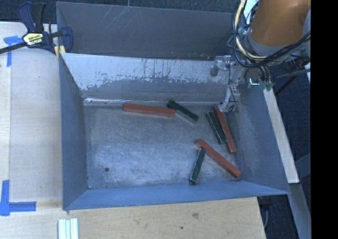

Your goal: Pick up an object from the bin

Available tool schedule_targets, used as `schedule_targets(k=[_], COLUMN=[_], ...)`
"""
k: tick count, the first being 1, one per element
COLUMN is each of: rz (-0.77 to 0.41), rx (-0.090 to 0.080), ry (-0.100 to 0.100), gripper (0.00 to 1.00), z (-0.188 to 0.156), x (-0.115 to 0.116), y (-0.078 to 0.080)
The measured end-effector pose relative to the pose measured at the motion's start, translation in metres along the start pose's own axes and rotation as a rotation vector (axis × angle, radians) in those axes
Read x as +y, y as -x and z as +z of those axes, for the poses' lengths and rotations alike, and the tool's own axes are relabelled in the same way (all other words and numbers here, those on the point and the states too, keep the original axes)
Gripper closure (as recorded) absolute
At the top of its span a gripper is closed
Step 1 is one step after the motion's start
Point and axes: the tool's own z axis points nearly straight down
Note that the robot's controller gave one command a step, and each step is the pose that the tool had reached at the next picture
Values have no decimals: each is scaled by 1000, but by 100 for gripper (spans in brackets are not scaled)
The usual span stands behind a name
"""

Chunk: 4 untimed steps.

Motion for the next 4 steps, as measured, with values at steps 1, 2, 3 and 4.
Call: schedule_targets(k=[1,2,3,4], rz=[-153,-407,-410,-390], rx=[4,-3,-3,-14], ry=[1,2,0,-5], gripper=[0,0,100,100], z=[143,172,172,71], x=[16,-35,-35,-37], y=[-93,-97,-97,-105])
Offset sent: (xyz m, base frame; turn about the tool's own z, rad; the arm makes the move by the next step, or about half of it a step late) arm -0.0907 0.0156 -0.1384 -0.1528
